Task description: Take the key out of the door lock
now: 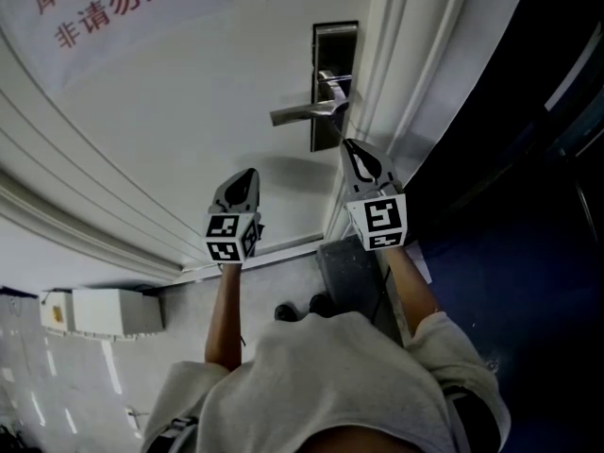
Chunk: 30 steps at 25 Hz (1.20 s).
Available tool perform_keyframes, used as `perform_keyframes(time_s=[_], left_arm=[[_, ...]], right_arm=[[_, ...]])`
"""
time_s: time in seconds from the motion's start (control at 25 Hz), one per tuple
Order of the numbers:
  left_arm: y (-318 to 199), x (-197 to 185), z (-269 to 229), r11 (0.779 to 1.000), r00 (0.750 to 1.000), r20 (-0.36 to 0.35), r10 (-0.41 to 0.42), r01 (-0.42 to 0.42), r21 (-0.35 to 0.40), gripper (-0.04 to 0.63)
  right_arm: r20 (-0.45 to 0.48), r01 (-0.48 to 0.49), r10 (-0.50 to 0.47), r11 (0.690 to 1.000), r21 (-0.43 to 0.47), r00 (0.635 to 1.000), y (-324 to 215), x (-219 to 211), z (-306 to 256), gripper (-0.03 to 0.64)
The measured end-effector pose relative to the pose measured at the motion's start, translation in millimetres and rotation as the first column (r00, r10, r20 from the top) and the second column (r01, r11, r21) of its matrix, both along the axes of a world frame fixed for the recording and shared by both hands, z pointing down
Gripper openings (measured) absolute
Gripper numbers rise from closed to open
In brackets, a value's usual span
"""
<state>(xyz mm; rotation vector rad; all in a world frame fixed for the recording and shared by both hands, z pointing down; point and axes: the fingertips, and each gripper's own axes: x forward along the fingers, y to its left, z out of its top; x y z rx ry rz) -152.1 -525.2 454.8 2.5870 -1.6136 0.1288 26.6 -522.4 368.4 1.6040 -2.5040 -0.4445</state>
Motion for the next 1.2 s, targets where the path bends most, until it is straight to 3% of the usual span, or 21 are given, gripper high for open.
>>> perform_keyframes(time_s=[0.2,0.32,1.2], left_arm=[[1.1,-3.8,-2.8,1.000,1.000,-0.006,-0.012,0.012,0.009,0.018],[0.9,-5.2,-5.0,1.000,1.000,-0.006,-0.019,0.019,0.014,0.018],[-4.9,-14.6,-10.2,0.999,0.999,-0.001,-0.040,0.040,0.025,0.018]], right_arm=[[0.141,0.027,-0.018,0.998,-0.060,0.990,0.4,5.4,20.9,0.029],[0.180,0.028,-0.012,0.996,-0.088,0.984,0.1,8.5,31.0,0.029],[0.151,0.013,0.002,0.995,-0.102,0.989,-6.4,3.4,38.5,0.029]])
